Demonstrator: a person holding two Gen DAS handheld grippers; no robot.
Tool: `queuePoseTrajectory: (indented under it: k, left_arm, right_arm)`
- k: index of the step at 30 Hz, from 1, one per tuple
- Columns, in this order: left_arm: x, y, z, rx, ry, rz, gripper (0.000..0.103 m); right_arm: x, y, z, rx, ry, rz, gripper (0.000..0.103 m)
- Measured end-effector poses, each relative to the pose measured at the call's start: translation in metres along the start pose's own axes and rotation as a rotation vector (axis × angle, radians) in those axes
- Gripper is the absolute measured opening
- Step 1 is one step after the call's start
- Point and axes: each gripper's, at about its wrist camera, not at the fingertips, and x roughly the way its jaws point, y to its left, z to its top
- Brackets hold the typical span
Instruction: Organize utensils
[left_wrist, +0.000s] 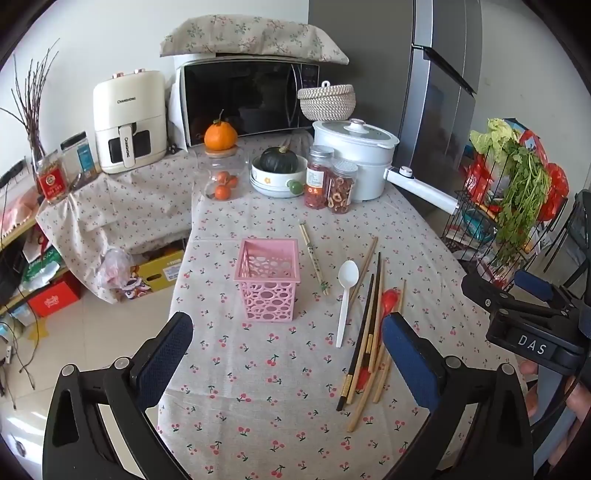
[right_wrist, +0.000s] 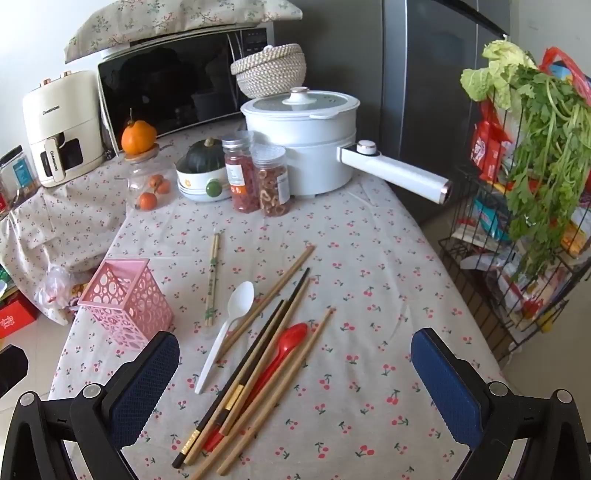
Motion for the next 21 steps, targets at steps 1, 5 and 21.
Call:
queuePoseTrajectory:
  k: [1, 5, 21]
  left_arm:
    - [0.0, 0.0, 0.0, 0.0, 0.001, 0.0, 0.103]
    - [0.001, -0.001, -0.002, 0.0, -0.002, 0.001, 0.103]
    - [0.004, 0.001, -0.005, -0.005, -0.009, 0.0, 0.103]
  right_arm:
    - [-0.002, -0.001, -0.001, 0.002, -0.003, 0.001, 0.103]
    - [-0.001, 0.0, -0.001, 0.003, -0.004, -0.002, 0.103]
    - [-0.005, 0.0, -0.001, 0.008, -0.003, -0.004, 0.103]
